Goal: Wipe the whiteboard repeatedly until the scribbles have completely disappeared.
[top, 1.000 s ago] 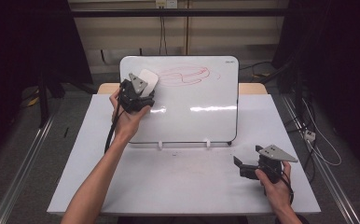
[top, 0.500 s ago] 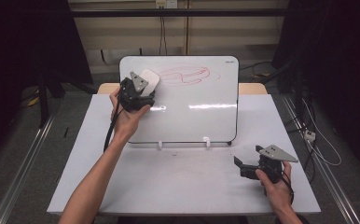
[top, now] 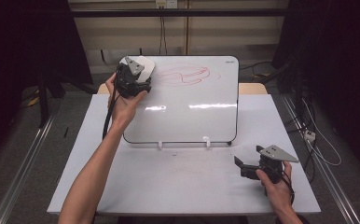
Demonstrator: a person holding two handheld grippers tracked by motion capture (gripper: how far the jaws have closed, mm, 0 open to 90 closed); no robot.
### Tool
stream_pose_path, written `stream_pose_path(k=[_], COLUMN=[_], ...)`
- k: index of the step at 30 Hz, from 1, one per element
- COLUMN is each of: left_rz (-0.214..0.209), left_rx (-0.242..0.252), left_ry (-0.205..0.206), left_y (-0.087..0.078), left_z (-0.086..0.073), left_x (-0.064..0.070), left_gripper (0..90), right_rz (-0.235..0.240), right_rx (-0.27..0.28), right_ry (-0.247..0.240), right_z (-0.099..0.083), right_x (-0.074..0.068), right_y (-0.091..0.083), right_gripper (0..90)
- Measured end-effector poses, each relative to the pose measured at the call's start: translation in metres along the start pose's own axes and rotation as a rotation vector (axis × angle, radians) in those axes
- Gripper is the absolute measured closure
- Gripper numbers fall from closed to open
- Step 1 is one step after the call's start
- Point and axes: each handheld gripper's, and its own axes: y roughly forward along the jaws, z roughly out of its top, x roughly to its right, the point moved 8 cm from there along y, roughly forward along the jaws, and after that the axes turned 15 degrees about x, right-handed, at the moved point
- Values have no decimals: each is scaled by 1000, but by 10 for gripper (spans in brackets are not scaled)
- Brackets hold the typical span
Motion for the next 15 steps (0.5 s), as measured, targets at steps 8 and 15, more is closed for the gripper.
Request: stream_pose_path(k=[8,15], left_rz=[11,-11], left_rx=[3,20], left_ry=[16,27], left_y=[1,3], left_z=[0,-2], left_x=[6,28], left_gripper=[311,310], right_rz=[1,2], right_rx=[0,-1], right_ry=[-6,-6], right_z=[1,0], right_x=[-2,-2], right_y=[2,2], right_gripper=[51,51])
